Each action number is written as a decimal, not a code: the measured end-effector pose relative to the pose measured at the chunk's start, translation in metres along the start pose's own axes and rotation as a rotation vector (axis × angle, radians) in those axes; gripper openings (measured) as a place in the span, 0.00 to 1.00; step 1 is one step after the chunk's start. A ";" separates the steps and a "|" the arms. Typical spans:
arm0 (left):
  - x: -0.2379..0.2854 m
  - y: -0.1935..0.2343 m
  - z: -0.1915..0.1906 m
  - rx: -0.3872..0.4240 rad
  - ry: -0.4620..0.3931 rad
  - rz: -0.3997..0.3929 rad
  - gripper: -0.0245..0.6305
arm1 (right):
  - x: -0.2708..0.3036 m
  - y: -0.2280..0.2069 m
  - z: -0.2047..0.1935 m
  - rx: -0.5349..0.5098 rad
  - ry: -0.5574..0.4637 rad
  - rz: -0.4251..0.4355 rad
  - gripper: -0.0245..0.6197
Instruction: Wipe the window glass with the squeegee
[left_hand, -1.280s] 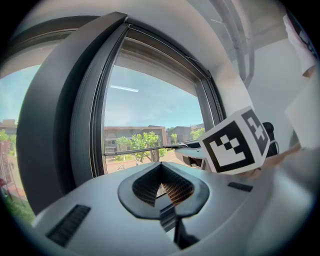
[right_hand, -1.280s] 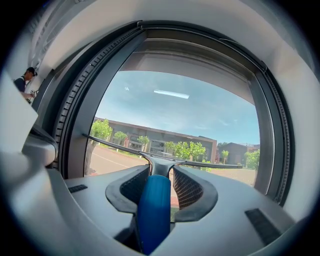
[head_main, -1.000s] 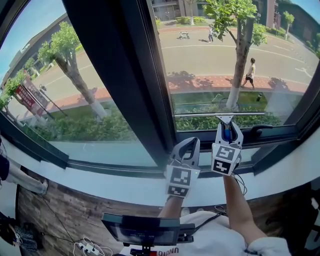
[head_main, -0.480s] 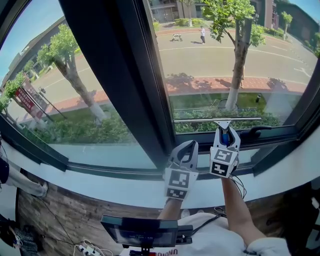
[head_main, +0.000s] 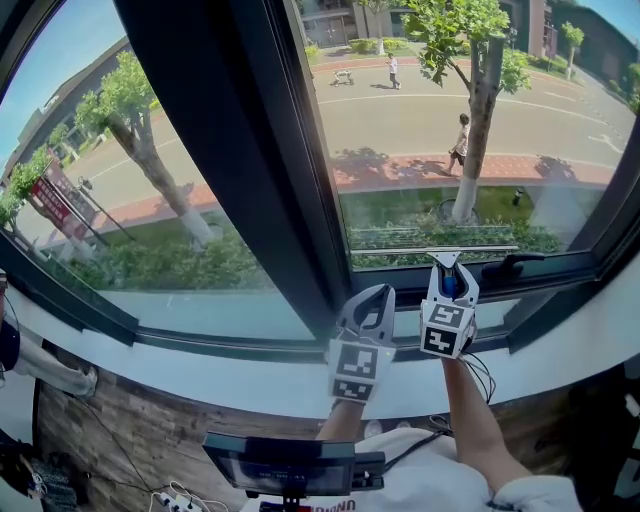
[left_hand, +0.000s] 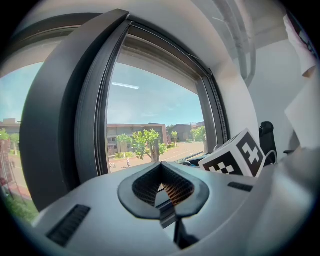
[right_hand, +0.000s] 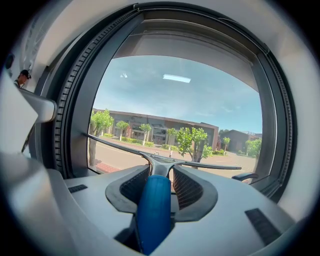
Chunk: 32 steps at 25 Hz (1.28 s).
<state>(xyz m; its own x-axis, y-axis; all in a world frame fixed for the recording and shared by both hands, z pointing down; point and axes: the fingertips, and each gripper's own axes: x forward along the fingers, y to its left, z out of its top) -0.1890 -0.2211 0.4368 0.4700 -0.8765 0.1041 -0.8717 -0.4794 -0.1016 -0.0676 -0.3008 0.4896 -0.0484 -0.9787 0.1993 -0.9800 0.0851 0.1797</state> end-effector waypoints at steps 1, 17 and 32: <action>0.000 0.000 -0.001 0.000 0.001 0.000 0.04 | 0.000 0.001 -0.003 0.001 0.008 0.001 0.27; 0.000 0.009 0.013 0.008 -0.051 0.014 0.04 | -0.020 -0.019 0.023 -0.010 -0.089 -0.048 0.27; 0.009 0.001 0.183 0.230 -0.401 0.024 0.04 | -0.136 -0.094 0.223 0.074 -0.641 -0.119 0.27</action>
<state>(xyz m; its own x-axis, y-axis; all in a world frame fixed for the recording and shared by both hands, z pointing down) -0.1599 -0.2373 0.2569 0.5061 -0.8133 -0.2870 -0.8509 -0.4164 -0.3205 -0.0122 -0.2173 0.2310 -0.0221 -0.8997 -0.4360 -0.9953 -0.0211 0.0941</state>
